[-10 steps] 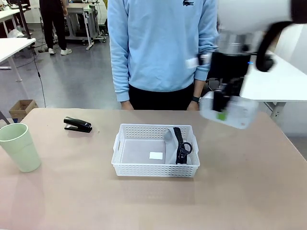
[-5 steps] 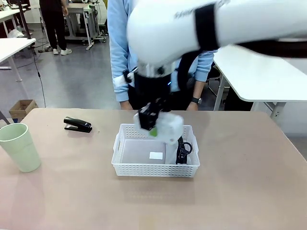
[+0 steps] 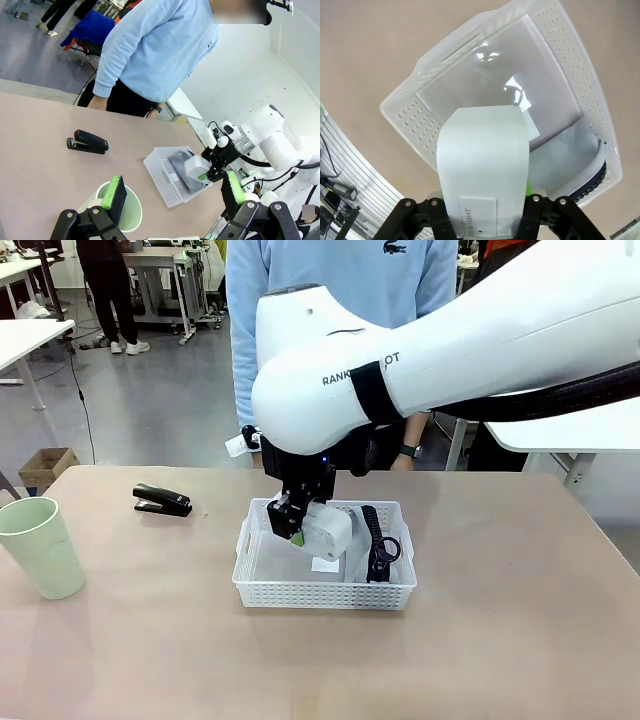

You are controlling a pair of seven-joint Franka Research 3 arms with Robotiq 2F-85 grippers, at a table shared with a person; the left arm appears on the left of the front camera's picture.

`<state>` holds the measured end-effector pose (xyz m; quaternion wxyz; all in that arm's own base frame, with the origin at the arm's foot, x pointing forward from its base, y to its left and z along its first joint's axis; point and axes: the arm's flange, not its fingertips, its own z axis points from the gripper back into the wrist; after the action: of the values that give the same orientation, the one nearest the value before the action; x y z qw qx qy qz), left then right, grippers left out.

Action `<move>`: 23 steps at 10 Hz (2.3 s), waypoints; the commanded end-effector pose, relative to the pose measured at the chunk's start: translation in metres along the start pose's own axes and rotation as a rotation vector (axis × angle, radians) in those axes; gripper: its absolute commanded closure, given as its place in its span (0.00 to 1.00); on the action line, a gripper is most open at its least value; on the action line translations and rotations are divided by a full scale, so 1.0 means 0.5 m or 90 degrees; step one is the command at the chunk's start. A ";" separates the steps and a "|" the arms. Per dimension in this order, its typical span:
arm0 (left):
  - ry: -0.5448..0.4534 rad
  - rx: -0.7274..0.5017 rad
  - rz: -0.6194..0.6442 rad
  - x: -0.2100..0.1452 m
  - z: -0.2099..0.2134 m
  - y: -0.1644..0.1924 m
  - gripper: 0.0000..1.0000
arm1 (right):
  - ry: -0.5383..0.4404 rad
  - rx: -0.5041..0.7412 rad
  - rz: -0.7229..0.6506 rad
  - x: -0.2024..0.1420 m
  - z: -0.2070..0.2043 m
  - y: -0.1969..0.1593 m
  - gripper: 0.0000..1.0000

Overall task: Efficiently arrange items inside the basket to fit them all.
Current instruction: Pick up the Digital clock and place it inside the Organizing basket.

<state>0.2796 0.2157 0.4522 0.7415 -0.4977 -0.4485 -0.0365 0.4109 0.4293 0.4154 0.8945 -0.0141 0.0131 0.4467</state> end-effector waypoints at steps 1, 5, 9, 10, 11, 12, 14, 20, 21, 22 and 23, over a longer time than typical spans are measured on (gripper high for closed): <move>-0.012 -0.008 -0.011 0.003 -0.002 -0.001 0.00 | 0.004 0.002 0.003 0.000 0.001 0.012 0.46; -0.012 -0.008 -0.011 0.003 -0.002 -0.001 0.00 | 0.004 0.002 0.003 0.001 -0.004 0.006 0.46; -0.012 -0.008 -0.011 0.003 -0.002 -0.001 0.00 | -0.063 0.031 0.022 0.050 -0.134 -0.031 0.46; -0.012 -0.008 -0.011 0.003 -0.002 -0.001 0.00 | -0.064 0.035 0.027 0.050 -0.148 -0.034 0.46; -0.012 -0.008 -0.011 0.003 -0.002 -0.001 0.00 | -0.058 0.031 0.026 0.045 -0.150 -0.037 0.46; -0.012 -0.008 -0.011 0.003 -0.002 -0.001 0.00 | -0.050 0.033 0.032 0.044 -0.151 -0.041 0.46; -0.012 -0.008 -0.011 0.003 -0.002 -0.001 0.00 | -0.027 0.038 0.033 0.048 -0.159 -0.050 0.46; -0.012 -0.008 -0.011 0.003 -0.002 -0.001 0.00 | 0.003 0.046 0.035 0.058 -0.182 -0.067 0.46; -0.012 -0.008 -0.011 0.003 -0.002 -0.001 0.00 | 0.009 0.053 0.036 0.063 -0.190 -0.068 0.37; -0.012 -0.008 -0.011 0.003 -0.002 -0.001 0.00 | 0.020 0.045 0.041 0.065 -0.194 -0.066 0.00; -0.012 -0.008 -0.011 0.003 -0.002 -0.001 0.00 | 0.022 0.044 0.043 0.064 -0.193 -0.065 0.00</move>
<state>0.2796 0.2158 0.4521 0.7414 -0.4976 -0.4487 -0.0368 0.4514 0.4304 0.3146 0.8847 0.0184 0.0422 0.4639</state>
